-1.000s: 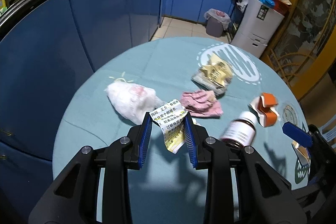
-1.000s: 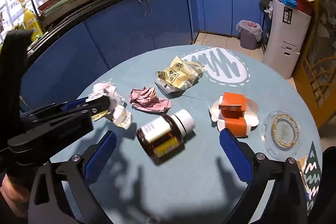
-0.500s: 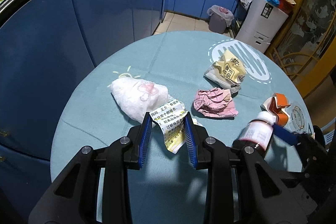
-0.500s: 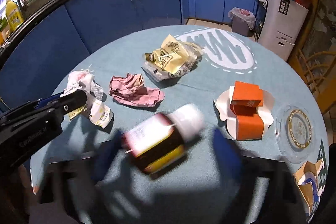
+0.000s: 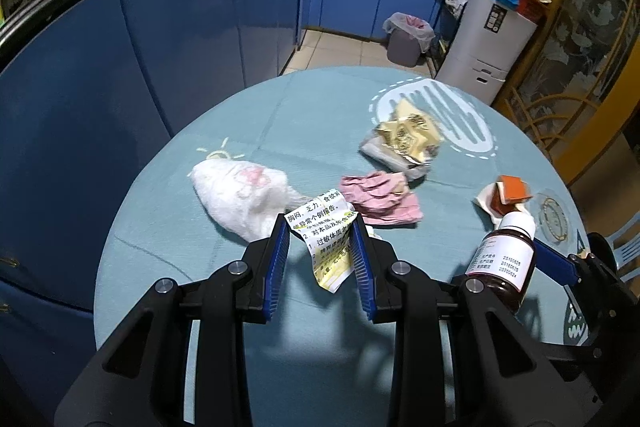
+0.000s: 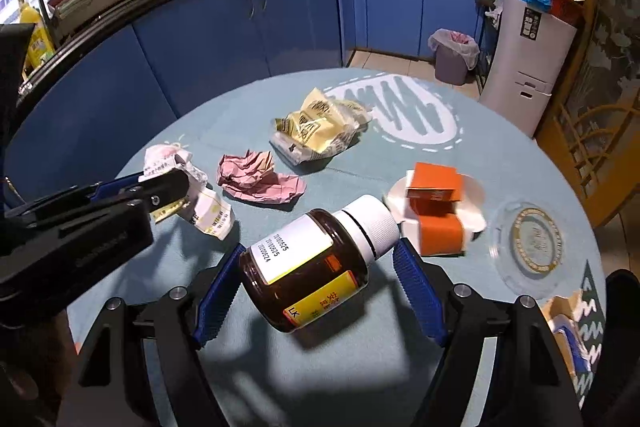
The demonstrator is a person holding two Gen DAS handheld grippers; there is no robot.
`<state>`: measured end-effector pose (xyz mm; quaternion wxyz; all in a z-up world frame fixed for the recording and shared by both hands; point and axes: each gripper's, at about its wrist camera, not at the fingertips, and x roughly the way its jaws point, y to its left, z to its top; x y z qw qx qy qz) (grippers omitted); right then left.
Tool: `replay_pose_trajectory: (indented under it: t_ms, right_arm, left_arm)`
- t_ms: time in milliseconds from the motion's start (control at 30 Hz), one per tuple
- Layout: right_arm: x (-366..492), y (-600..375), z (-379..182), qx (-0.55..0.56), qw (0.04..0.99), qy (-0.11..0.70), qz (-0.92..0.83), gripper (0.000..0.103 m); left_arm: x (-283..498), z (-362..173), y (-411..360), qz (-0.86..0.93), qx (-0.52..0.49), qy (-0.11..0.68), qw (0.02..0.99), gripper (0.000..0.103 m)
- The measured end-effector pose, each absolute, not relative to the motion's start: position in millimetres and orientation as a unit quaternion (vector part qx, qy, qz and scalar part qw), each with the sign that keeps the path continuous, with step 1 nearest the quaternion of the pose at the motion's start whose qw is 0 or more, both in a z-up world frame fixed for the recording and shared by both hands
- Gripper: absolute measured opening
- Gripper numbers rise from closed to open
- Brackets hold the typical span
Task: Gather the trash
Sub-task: 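Carry the leaflet and medicine bottle with both tools over the black bin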
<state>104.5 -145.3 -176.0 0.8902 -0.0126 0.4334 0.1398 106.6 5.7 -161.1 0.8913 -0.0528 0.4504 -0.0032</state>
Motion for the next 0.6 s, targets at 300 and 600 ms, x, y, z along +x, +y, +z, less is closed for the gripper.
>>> replay_pose_trajectory:
  t_ms: [300,600]
  right_arm:
    - [86,-178,-156,0.004,0.904,0.409,0.122,0.074]
    - [65,-229,-142,0.031,0.917,0.388,0.090,0.074]
  left_arm:
    - [96,-143,-36,-0.026,-0.025,0.436,0.899,0.032]
    - [87,-131,-96,-0.061,0.012,0.426,0.903,0.032]
